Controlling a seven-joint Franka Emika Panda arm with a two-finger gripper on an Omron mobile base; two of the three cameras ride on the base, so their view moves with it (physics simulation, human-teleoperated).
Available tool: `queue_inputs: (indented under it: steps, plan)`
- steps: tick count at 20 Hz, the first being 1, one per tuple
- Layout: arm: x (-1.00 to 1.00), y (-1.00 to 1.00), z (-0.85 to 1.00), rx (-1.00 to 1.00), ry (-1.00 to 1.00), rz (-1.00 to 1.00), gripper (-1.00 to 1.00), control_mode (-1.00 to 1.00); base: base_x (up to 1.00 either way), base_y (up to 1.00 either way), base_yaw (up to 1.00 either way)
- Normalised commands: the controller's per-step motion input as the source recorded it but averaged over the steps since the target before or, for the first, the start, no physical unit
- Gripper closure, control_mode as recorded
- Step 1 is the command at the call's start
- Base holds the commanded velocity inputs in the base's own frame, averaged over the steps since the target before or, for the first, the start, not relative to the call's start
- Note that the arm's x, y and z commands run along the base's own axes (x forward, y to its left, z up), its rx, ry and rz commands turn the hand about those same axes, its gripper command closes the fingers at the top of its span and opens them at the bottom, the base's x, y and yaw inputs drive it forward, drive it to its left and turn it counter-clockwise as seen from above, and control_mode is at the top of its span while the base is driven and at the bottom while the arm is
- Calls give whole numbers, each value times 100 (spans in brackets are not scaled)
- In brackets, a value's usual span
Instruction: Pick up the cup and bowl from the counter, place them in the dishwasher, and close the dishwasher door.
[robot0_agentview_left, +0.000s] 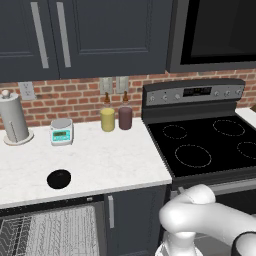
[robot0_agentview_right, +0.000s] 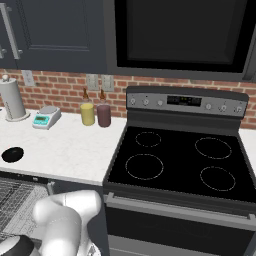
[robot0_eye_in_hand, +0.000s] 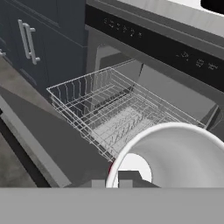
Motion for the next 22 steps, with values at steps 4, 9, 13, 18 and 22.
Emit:
queue_inputs:
  steps: [4,9,13,18,22]
  plan:
    - [14,0,-3,5,5,-3,100,-100,0,0,0]
    - [16,0,-17,3,1,-1,100,-100,0,0,0]
    - [25,0,-19,1,1,0,100,-100,0,0,0]
    - [25,-3,-11,0,2,0,100,-100,0,0,0]
    - [9,-8,0,0,4,0,100,-100,0,0,0]
